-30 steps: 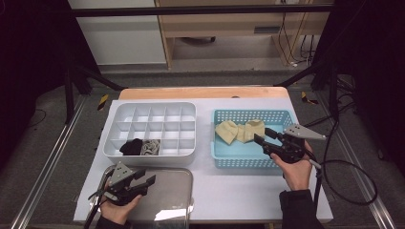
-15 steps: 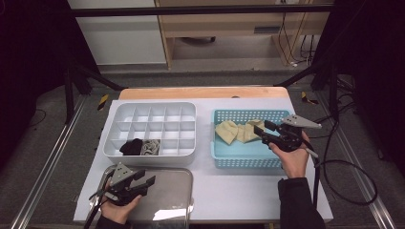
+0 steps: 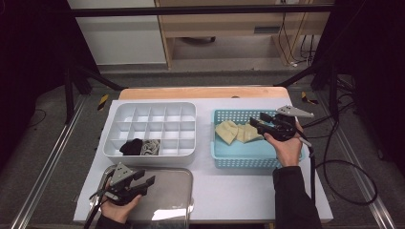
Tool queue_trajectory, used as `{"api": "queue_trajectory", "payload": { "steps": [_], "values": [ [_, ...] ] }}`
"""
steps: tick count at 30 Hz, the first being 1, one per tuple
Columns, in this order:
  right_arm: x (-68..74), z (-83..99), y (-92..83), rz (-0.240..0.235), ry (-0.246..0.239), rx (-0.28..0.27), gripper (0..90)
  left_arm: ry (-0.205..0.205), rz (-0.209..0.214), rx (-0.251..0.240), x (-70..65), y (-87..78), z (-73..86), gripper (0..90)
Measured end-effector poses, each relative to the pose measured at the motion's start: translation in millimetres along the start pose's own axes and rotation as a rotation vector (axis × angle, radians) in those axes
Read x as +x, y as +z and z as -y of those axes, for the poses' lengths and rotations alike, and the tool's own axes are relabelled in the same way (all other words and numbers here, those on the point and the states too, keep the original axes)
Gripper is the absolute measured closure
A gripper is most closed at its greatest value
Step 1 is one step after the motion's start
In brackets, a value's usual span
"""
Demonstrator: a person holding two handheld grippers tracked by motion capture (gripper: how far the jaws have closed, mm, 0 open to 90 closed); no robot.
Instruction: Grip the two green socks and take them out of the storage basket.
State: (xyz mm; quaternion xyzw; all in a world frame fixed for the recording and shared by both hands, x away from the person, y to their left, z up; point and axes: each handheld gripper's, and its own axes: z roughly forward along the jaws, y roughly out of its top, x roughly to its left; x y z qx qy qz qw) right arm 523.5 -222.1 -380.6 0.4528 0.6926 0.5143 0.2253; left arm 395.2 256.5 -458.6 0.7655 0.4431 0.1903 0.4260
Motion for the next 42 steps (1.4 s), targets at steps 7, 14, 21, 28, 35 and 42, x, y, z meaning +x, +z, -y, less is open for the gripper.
{"api": "queue_trajectory", "payload": {
  "steps": [7,14,21,28,35,42],
  "values": [
    [-8.6,-0.4,11.3,0.014,0.02,0.0,48.5,-0.002,0.0,-0.002,0.9,0.0,0.2,48.7],
    [-16.8,3.6,23.1,0.027,0.032,0.022,50.8,0.001,0.001,0.002,1.1,0.8,0.8,48.7],
    [-21.4,9.7,36.0,0.028,0.041,0.038,51.6,-0.001,0.0,0.003,1.9,0.9,1.0,48.8],
    [-26.9,17.5,47.3,0.058,0.032,0.093,53.1,0.001,0.001,0.006,1.7,1.6,1.5,49.1],
    [-26.9,23.3,54.8,0.073,-0.004,0.15,53.7,0.001,-0.002,0.005,2.0,1.8,1.9,49.2],
    [-27.8,27.9,58.7,0.074,-0.021,0.185,53.9,0.001,-0.003,0.005,2.1,2.4,2.2,49.3]
  ]
}}
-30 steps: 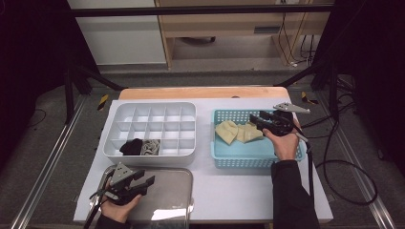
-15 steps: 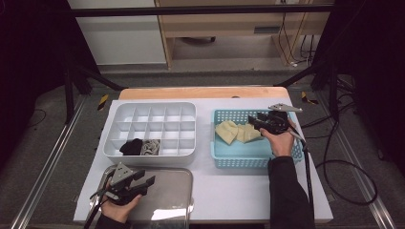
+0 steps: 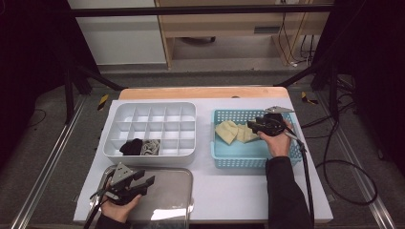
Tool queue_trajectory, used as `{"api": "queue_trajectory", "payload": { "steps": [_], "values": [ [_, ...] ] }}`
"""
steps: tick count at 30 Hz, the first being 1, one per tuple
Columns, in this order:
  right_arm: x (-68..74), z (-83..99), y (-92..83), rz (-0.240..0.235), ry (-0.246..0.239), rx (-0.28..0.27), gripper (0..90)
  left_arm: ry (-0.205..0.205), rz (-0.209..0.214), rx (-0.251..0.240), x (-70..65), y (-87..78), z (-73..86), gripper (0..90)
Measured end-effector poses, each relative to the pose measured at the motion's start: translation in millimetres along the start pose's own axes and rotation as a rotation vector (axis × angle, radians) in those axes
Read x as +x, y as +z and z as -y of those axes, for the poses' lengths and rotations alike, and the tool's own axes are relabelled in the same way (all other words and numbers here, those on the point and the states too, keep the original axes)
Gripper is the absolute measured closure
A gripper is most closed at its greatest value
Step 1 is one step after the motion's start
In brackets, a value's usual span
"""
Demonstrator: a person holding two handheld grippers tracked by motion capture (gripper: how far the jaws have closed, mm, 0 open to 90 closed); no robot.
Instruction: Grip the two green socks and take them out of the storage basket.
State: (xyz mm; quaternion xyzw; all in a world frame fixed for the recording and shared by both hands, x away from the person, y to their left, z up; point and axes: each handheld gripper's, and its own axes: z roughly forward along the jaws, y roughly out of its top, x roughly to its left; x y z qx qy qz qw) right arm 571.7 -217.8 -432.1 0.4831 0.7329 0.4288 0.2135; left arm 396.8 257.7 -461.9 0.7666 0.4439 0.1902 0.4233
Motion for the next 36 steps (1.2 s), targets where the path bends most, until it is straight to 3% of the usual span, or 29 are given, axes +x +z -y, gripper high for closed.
{"api": "queue_trajectory", "payload": {
  "steps": [19,36],
  "values": [
    [1.0,11.6,14.8,0.005,-0.046,0.101,46.1,-0.002,-0.001,0.008,0.7,2.3,1.2,49.4],
    [0.2,18.9,24.0,0.001,-0.032,0.225,44.9,-0.003,-0.001,0.019,0.4,5.1,2.5,49.5]
  ]
}}
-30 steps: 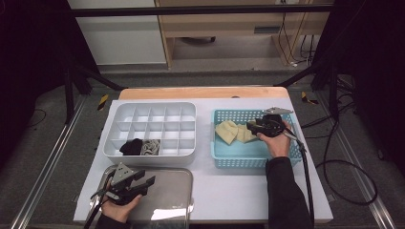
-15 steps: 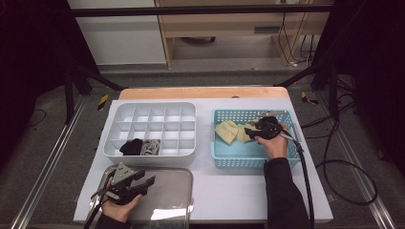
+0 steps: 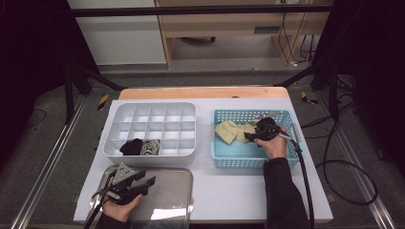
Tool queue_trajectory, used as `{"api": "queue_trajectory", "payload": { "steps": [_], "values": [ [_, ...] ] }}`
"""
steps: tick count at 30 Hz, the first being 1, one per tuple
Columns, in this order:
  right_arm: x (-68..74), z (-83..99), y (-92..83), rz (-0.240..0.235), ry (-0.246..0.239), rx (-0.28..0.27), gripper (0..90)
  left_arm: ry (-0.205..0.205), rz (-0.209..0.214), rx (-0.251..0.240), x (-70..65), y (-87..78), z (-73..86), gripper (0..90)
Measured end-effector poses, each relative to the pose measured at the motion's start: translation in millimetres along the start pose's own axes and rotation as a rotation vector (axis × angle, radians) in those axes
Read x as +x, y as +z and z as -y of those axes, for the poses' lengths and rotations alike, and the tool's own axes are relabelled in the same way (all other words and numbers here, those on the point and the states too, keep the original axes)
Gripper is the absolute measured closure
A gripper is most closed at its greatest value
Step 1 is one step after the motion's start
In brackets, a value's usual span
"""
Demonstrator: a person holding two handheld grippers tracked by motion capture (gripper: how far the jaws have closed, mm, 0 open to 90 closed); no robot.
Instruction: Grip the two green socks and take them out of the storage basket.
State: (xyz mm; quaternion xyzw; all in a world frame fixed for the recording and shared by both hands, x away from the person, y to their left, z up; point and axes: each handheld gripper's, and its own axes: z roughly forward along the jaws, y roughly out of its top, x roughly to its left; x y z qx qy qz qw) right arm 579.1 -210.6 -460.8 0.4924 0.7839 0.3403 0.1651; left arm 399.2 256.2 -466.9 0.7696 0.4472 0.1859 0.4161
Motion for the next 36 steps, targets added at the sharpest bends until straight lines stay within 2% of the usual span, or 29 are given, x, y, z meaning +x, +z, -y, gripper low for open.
{"api": "queue_trajectory", "payload": {
  "steps": [3,7,12,17,24,36],
  "values": [
    [0.2,0.7,0.8,0.007,0.005,0.023,50.3,-0.002,-0.001,0.002,0.5,0.3,0.1,49.6],
    [0.5,1.7,1.4,0.014,-0.018,0.044,70.8,-0.003,0.001,0.003,0.5,0.9,0.5,49.9],
    [1.3,1.1,1.3,0.025,-0.021,0.052,85.2,-0.005,-0.002,0.002,1.6,0.3,0.8,50.1],
    [1.1,-0.9,-3.6,0.022,0.008,0.02,87.7,-0.007,-0.001,-0.003,1.6,-0.3,0.5,50.2],
    [0.4,-6.7,-16.4,-0.016,0.055,-0.071,88.0,-0.012,0.0,-0.005,1.7,-0.5,0.4,50.4],
    [5.0,-17.3,-47.9,-0.04,0.056,-0.205,88.1,-0.016,0.006,-0.012,1.5,-1.4,-0.1,50.7]
  ]
}}
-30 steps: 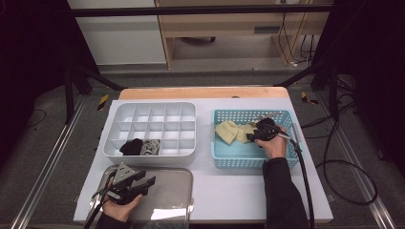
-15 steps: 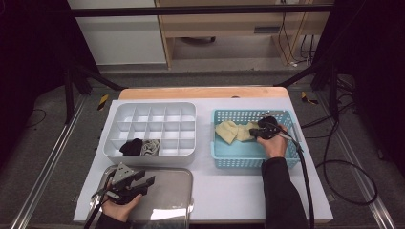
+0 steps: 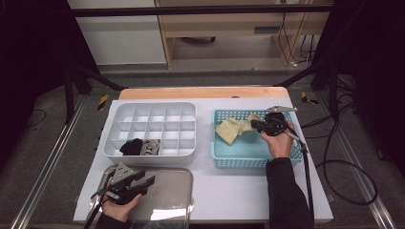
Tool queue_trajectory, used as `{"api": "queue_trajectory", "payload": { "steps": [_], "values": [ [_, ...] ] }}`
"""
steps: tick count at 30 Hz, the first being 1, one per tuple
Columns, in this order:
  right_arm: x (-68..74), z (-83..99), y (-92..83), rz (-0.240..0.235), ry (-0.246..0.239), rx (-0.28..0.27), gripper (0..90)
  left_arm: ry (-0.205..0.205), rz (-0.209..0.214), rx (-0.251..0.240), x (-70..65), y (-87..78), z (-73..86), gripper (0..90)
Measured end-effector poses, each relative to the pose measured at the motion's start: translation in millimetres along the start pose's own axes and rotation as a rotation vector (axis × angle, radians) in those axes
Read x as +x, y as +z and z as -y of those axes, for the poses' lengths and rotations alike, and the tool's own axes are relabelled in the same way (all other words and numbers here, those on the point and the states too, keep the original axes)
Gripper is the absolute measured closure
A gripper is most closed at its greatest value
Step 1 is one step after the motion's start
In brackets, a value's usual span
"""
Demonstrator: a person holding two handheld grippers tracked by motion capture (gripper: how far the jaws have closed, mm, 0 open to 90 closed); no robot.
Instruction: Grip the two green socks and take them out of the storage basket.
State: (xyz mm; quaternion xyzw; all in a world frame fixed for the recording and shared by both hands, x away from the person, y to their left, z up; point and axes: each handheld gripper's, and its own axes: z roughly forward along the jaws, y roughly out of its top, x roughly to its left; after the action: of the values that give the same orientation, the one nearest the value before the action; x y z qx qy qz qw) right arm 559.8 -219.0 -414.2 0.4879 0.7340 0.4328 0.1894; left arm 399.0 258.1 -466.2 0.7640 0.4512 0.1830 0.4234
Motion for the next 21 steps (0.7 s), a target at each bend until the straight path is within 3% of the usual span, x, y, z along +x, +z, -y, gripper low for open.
{"api": "queue_trajectory", "payload": {
  "steps": [12,21],
  "values": [
    [2.4,-8.6,-35.3,-0.01,-0.016,-0.066,88.1,0.001,0.002,0.001,-1.1,0.5,0.1,50.8],
    [17.7,-7.1,-67.0,-0.035,-0.039,-0.119,88.1,-0.001,0.007,-0.007,-1.6,-0.2,-0.2,51.0]
  ]
}}
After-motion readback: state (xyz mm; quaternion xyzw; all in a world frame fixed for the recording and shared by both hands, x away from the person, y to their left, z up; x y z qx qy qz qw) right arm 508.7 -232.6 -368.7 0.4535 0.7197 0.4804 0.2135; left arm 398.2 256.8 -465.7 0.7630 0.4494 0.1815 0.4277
